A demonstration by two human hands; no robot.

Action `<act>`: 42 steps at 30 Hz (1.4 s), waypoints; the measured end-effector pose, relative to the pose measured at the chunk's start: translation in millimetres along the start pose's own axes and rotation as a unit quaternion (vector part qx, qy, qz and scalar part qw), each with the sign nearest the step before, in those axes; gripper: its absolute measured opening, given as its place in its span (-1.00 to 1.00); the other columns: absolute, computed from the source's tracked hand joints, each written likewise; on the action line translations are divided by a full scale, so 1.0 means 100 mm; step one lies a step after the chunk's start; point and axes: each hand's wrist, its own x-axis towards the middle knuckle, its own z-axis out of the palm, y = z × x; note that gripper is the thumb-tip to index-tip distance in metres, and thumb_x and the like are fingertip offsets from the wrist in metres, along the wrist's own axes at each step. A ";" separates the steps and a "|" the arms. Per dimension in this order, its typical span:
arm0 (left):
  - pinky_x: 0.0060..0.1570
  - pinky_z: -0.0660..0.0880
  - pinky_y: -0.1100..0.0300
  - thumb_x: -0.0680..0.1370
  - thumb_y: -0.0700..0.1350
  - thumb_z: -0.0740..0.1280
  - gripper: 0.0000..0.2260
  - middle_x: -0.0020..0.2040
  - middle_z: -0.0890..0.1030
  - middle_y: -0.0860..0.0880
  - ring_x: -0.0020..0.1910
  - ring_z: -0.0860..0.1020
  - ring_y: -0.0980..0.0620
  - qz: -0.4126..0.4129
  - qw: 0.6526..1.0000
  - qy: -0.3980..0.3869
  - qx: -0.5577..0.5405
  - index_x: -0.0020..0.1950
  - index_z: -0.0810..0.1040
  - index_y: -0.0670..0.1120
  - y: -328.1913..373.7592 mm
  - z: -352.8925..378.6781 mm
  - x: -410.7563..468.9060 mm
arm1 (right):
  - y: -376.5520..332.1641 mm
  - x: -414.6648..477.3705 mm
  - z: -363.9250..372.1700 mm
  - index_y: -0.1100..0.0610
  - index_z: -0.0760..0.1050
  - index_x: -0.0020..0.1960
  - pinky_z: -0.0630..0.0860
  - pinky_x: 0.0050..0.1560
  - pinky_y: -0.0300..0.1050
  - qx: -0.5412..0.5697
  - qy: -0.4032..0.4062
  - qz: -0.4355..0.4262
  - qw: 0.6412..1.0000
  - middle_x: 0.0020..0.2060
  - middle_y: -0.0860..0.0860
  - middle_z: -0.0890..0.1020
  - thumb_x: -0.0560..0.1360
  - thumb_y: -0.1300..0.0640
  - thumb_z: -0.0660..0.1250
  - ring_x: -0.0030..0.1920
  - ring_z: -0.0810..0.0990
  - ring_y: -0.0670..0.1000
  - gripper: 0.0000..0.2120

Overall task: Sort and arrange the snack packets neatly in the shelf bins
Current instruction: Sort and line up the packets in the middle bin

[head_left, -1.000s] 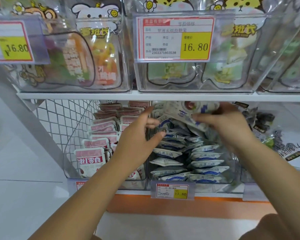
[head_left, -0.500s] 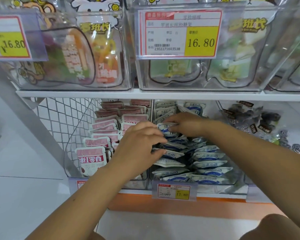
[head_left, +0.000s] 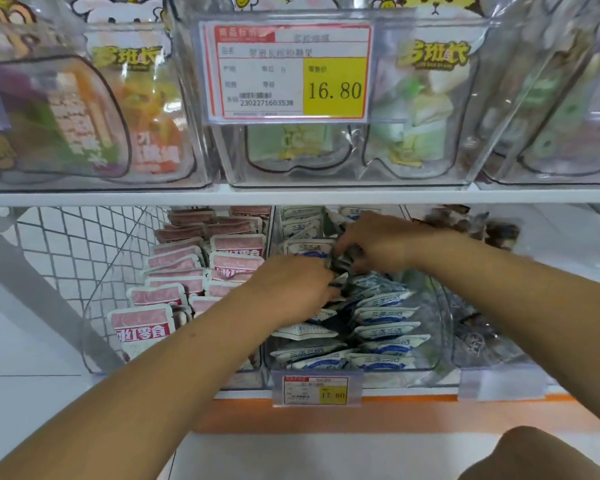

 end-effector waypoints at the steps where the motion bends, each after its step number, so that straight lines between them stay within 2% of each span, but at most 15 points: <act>1: -0.29 0.37 0.14 0.66 0.02 0.10 -0.73 0.03 0.54 -0.05 -0.06 0.54 -0.07 -0.004 1.000 -0.005 0.028 0.08 0.54 -0.08 -0.03 0.02 0.01 | 0.01 0.03 0.04 -0.10 0.51 0.24 0.45 -0.11 -0.14 -0.049 -0.002 0.012 0.999 -0.04 -0.05 0.51 0.47 -0.12 0.38 -0.07 0.49 -0.01 -0.65; 4: -0.40 0.22 0.17 0.64 -0.12 0.16 -0.86 -0.08 0.54 -0.04 -0.20 0.49 -0.03 0.000 0.998 -0.023 0.058 -0.06 0.46 -0.08 -0.09 0.01 0.00 | 0.05 0.06 0.05 -0.11 0.47 0.26 0.42 0.02 -0.09 -0.093 -0.026 0.073 0.993 0.13 0.04 0.46 0.40 -0.35 0.32 0.07 0.41 0.08 -0.48; 7: -0.24 0.37 0.14 0.64 -0.08 0.18 -0.90 -0.04 0.53 -0.04 -0.10 0.51 -0.04 0.005 0.999 -0.028 0.038 -0.03 0.46 -0.03 -0.11 -0.03 0.00 | 0.02 0.19 0.09 -0.05 0.50 0.15 0.41 -0.05 -0.06 -0.118 -0.026 0.073 0.990 0.04 0.02 0.54 0.33 -0.45 0.27 0.03 0.43 0.05 -0.41; 9: 0.02 0.47 0.07 0.60 0.00 0.26 -0.83 0.19 0.51 -0.04 0.18 0.47 -0.07 0.029 0.999 0.044 -0.012 0.12 0.52 -0.03 -0.13 0.01 -0.01 | 0.00 0.30 0.16 -0.02 0.51 0.05 0.44 -0.11 -0.06 -0.153 -0.006 0.073 0.986 -0.08 0.00 0.57 0.34 -0.40 0.29 -0.04 0.51 0.07 -0.48; 11: 0.29 0.38 0.03 0.54 0.12 0.32 -0.59 0.44 0.33 -0.02 0.42 0.28 -0.06 0.047 0.990 0.127 -0.021 0.37 0.43 0.07 -0.16 0.03 0.00 | 0.00 0.39 0.19 0.02 0.52 0.02 0.43 -0.20 -0.10 -0.166 0.016 0.070 0.983 -0.18 -0.02 0.57 0.42 -0.26 0.29 -0.14 0.54 0.06 -0.62; 13: 0.38 0.29 -0.01 0.54 0.20 0.26 -0.49 0.54 0.16 -0.01 0.48 0.19 -0.08 0.036 0.993 0.113 0.020 0.46 0.29 0.11 -0.19 0.01 0.06 | 0.04 0.42 0.17 0.08 0.52 0.01 0.41 -0.25 -0.14 -0.131 0.018 0.074 0.988 -0.18 0.00 0.57 0.49 -0.08 0.28 -0.16 0.55 0.05 -0.75; 16: 0.25 0.40 0.02 0.61 0.20 0.10 -0.60 0.44 0.35 -0.03 0.33 0.39 -0.09 0.026 0.995 0.028 0.089 0.35 0.45 0.05 -0.24 0.00 0.13 | 0.22 0.39 0.11 0.15 0.45 -0.02 0.49 -0.22 -0.10 -0.016 0.001 0.086 0.996 -0.14 0.05 0.53 0.48 0.14 0.31 -0.14 0.53 0.07 -0.89; 19: 0.13 0.46 0.02 0.62 0.16 0.11 -0.66 0.27 0.51 0.04 0.20 0.48 -0.03 0.033 0.997 -0.005 0.069 0.26 0.51 0.05 -0.30 -0.01 0.09 | 0.37 0.38 0.13 0.16 0.43 0.21 0.55 0.08 0.07 0.050 0.001 0.101 0.994 0.06 0.08 0.55 0.49 0.17 0.33 0.04 0.56 0.12 -0.70; 21: 0.11 0.49 0.02 0.61 0.16 0.14 -0.68 0.23 0.54 0.04 0.18 0.50 -0.03 0.033 0.998 -0.015 0.058 0.25 0.52 0.06 -0.32 -0.02 0.10 | 0.38 0.40 0.16 0.16 0.40 0.28 0.55 0.10 0.12 0.056 0.014 0.102 0.993 0.14 0.13 0.55 0.48 0.18 0.34 0.08 0.56 0.15 -0.62; 27: 0.01 0.50 0.07 0.60 0.17 0.16 -0.70 0.16 0.58 0.07 0.09 0.53 -0.02 0.039 0.997 -0.022 0.055 0.19 0.54 0.07 -0.34 0.00 0.13 | 0.37 0.39 0.17 0.23 0.33 0.03 0.39 -0.15 -0.04 0.045 0.049 0.125 0.990 -0.23 0.07 0.44 0.53 0.21 0.30 -0.12 0.48 0.09 -0.82; 31: 0.03 0.50 0.05 0.55 0.35 0.03 -0.52 0.16 0.57 0.07 0.10 0.53 -0.01 0.046 0.998 -0.016 0.049 0.27 0.50 0.13 -0.32 -0.02 0.10 | 0.42 0.36 0.11 0.32 0.38 0.24 0.41 -0.29 -0.15 0.155 0.035 0.157 0.975 -0.21 0.13 0.52 0.56 0.23 0.27 -0.29 0.46 0.02 -0.71; 34: 0.19 0.42 0.02 0.28 0.57 -0.12 -0.16 0.36 0.45 0.08 0.29 0.44 -0.01 0.035 0.998 -0.049 0.027 0.43 0.32 0.20 -0.24 -0.07 0.03 | 0.41 0.33 0.05 0.27 0.33 0.35 0.44 -0.18 -0.12 0.137 0.031 0.147 0.979 -0.04 0.15 0.56 0.57 0.20 0.28 -0.16 0.49 0.05 -0.61; 38: 0.20 0.38 0.07 0.38 0.52 0.03 -0.30 0.40 0.40 0.10 0.32 0.41 0.01 0.037 0.999 -0.012 0.009 0.47 0.20 0.27 -0.20 -0.08 0.03 | 0.39 0.28 0.04 0.11 0.12 0.54 0.51 0.12 -0.01 0.090 0.018 0.092 0.992 0.40 0.13 0.38 0.56 0.16 0.30 0.18 0.50 0.12 -0.38; 40: 0.16 0.39 0.09 0.44 0.47 0.05 -0.37 0.38 0.42 0.09 0.30 0.42 0.01 0.032 0.999 -0.018 0.026 0.45 0.26 0.25 -0.19 -0.09 0.05 | 0.39 0.26 0.04 0.11 0.12 0.54 0.37 0.32 0.04 0.063 0.026 0.079 0.995 0.46 0.13 0.30 0.55 0.17 0.30 0.36 0.38 0.15 -0.38; 42: 0.12 0.40 0.09 0.45 0.46 0.05 -0.41 0.34 0.44 0.10 0.28 0.43 0.01 0.017 0.998 -0.057 0.020 0.41 0.34 0.24 -0.17 -0.14 0.05 | 0.38 0.23 0.05 0.12 0.16 0.52 0.35 0.33 0.05 0.057 0.040 0.083 0.994 0.44 0.15 0.32 0.57 0.20 0.27 0.36 0.37 0.16 -0.43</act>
